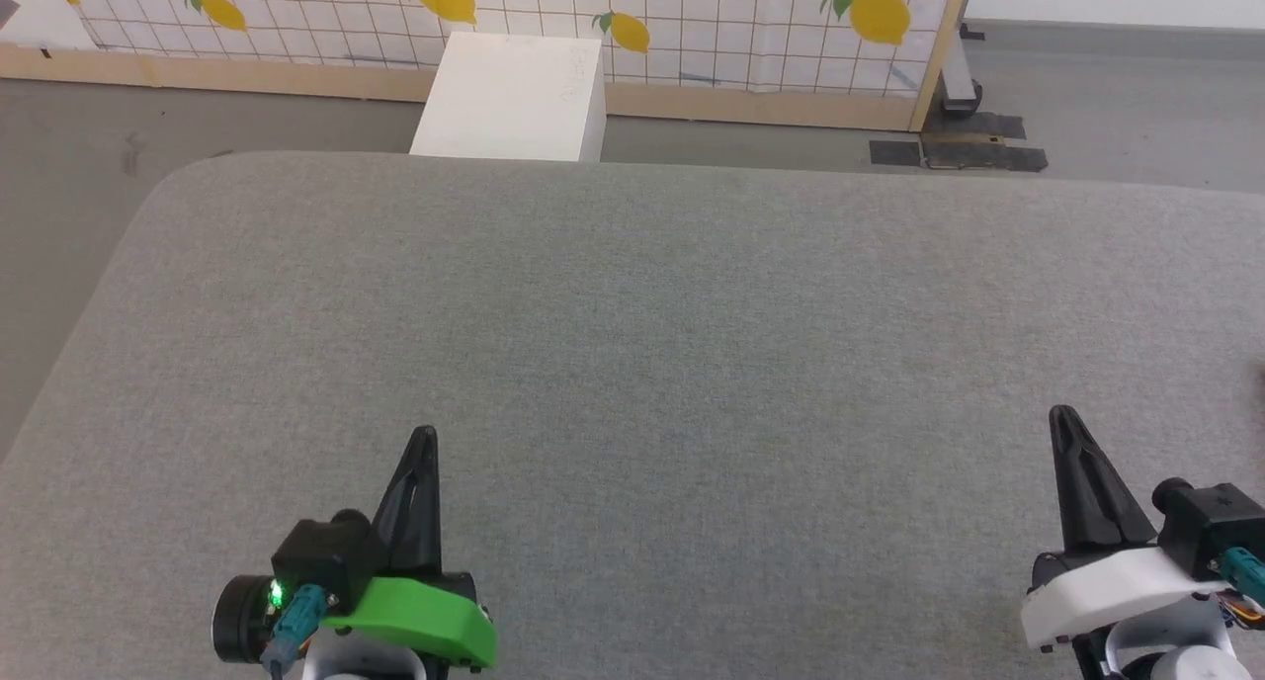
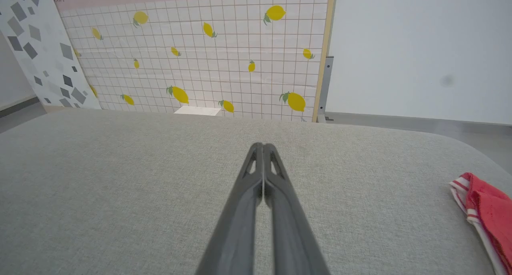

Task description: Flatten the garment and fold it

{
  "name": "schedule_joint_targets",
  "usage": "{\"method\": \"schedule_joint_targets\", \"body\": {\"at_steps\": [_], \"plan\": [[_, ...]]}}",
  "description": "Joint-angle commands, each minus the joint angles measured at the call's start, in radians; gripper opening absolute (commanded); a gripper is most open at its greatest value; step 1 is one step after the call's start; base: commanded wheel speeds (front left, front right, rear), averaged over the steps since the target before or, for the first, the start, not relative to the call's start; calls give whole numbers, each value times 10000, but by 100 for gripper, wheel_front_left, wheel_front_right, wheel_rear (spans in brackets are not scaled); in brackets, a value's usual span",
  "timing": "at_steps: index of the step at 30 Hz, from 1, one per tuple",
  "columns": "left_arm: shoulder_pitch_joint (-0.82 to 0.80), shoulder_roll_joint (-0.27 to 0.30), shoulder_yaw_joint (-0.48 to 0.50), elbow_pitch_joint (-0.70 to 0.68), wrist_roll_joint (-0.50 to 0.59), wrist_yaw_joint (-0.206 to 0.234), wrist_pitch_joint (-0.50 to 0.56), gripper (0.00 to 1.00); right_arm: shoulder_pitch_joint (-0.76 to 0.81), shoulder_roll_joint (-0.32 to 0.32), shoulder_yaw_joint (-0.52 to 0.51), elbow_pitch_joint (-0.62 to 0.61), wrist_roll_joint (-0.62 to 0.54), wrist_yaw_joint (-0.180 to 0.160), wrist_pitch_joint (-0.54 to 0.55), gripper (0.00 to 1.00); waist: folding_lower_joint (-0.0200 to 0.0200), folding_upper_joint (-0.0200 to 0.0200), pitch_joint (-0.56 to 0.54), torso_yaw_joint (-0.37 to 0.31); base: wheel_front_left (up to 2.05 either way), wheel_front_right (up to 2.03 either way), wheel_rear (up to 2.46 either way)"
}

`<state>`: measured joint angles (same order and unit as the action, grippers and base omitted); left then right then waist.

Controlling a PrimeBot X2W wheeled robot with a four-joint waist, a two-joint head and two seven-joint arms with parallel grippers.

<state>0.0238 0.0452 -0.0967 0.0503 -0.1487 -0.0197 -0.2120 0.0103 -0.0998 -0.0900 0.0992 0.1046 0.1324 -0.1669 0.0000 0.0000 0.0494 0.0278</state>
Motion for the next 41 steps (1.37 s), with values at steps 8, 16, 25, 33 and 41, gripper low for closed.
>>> {"method": "schedule_joint_targets", "body": {"at_steps": [8,16,25,33,41], "plan": [[-58,15,123,-89,216,51,195,0,-27,101,111,-140,-179,-4,169,0,0,0,-41,-23,0,0,0],[-73,18,194,-124,324,63,359,0,-33,135,178,-213,-252,-5,297,0,0,0,-80,-45,0,0,0],[-91,21,276,-164,447,77,545,0,-41,173,255,-295,-336,-7,442,0,0,0,-123,-69,0,0,0],[-106,24,348,-200,555,90,708,0,-47,206,321,-368,-410,-8,569,0,0,0,-162,-91,0,0,0],[-124,28,430,-240,678,104,895,0,-54,245,398,-450,-494,-9,714,0,0,0,-205,-116,0,0,0]]}}
